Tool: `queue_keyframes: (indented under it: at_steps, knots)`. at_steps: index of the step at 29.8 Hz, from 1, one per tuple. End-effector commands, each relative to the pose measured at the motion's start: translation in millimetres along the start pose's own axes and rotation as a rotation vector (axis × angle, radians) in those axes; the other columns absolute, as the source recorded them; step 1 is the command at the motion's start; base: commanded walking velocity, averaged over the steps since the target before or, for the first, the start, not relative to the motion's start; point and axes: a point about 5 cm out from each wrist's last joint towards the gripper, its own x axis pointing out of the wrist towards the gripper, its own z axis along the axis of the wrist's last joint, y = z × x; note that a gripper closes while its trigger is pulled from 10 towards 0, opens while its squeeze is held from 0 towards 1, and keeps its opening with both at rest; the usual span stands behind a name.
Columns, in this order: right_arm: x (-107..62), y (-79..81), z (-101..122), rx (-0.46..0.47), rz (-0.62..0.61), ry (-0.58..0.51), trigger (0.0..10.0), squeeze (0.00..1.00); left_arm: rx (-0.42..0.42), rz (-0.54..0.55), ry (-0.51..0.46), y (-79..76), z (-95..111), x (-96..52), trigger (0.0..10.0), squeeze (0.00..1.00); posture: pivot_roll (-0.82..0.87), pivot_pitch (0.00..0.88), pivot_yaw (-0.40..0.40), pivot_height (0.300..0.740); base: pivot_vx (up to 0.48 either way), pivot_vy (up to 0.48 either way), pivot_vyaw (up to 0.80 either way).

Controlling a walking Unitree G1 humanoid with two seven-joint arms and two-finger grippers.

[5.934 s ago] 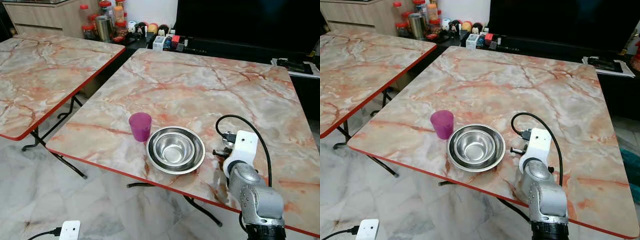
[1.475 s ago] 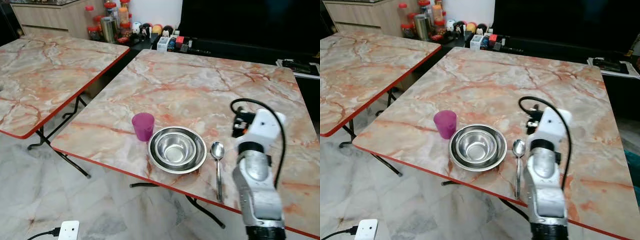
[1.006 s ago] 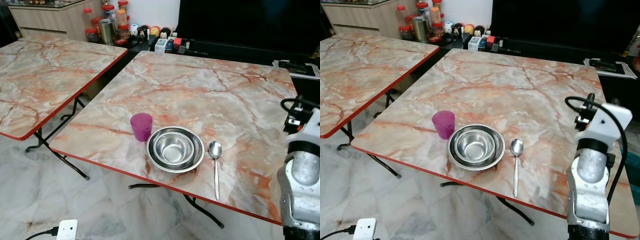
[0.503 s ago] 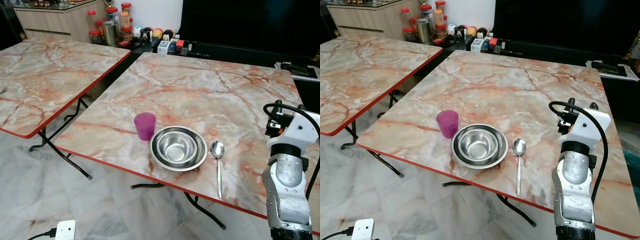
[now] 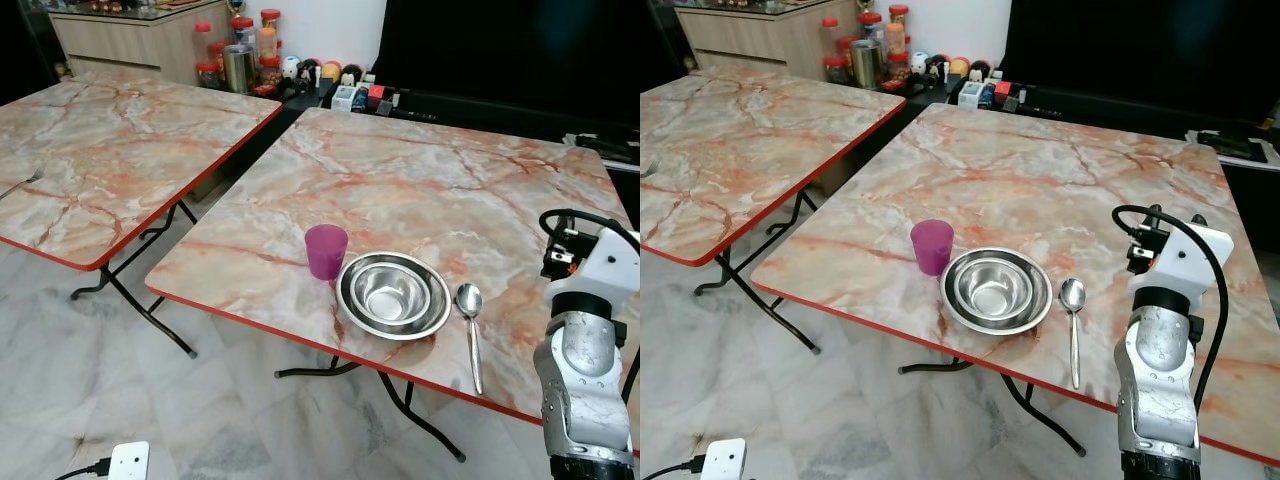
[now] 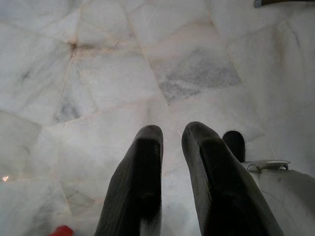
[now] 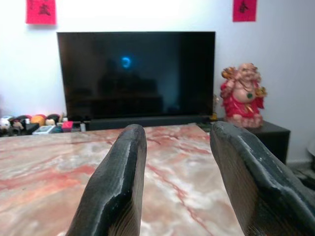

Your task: Setting the table

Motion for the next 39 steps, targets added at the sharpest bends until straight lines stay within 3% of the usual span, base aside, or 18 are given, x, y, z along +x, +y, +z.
queue_keyframes:
  at_steps: [1,17,24,39]
  knots:
    - [1.6,-5.3,-1.9,0.0,-0.022,0.019,10.0,0.0,0.004,0.003,0.014,3.0,-4.4,-1.1,10.0,0.0,-0.02,0.048,-0.013,0.74,0.0,0.251,-0.8]
    - [2.2,-12.2,-16.2,0.033,-0.083,0.126,10.0,0.0,0.006,0.005,0.02,3.5,-5.0,-1.2,10.0,0.0,-0.02,0.051,-0.013,0.74,0.0,0.203,-0.1]
    - [0.6,-19.0,-30.9,0.015,-0.129,0.234,10.0,0.0,0.01,0.005,0.02,4.0,-5.2,-1.3,10.0,0.0,-0.02,0.059,-0.013,0.74,0.0,0.261,-0.56]
    - [-1.4,-25.3,-41.3,0.042,-0.155,0.316,10.0,0.0,0.013,0.007,0.015,4.2,-2.6,-0.7,10.0,0.0,-0.02,0.07,-0.015,0.74,0.0,0.273,-0.05]
